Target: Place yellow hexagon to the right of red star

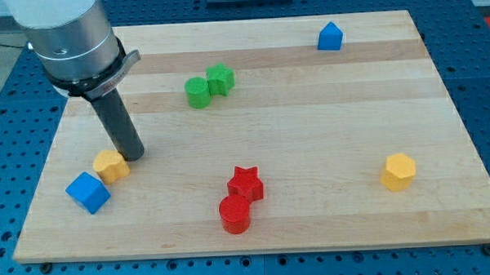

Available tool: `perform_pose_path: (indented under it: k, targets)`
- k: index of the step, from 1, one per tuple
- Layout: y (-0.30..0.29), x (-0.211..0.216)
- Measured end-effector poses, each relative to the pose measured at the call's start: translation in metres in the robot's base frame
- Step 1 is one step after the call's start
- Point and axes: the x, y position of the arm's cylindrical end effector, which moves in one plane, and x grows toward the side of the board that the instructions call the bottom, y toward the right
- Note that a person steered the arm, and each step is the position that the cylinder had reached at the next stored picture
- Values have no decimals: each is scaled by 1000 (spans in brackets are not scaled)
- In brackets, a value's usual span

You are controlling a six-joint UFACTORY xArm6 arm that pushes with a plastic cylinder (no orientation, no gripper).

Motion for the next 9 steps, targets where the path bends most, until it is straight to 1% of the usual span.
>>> perform_pose_path:
  k: [1, 2, 3, 4, 5, 6, 7, 8, 9]
  targets:
    - [19, 0]
    - [102, -14]
    - [247, -12]
    - [354, 30]
    - [416, 65]
    - [479, 72]
    - [481, 99]
    - [413, 94]
    - [429, 114]
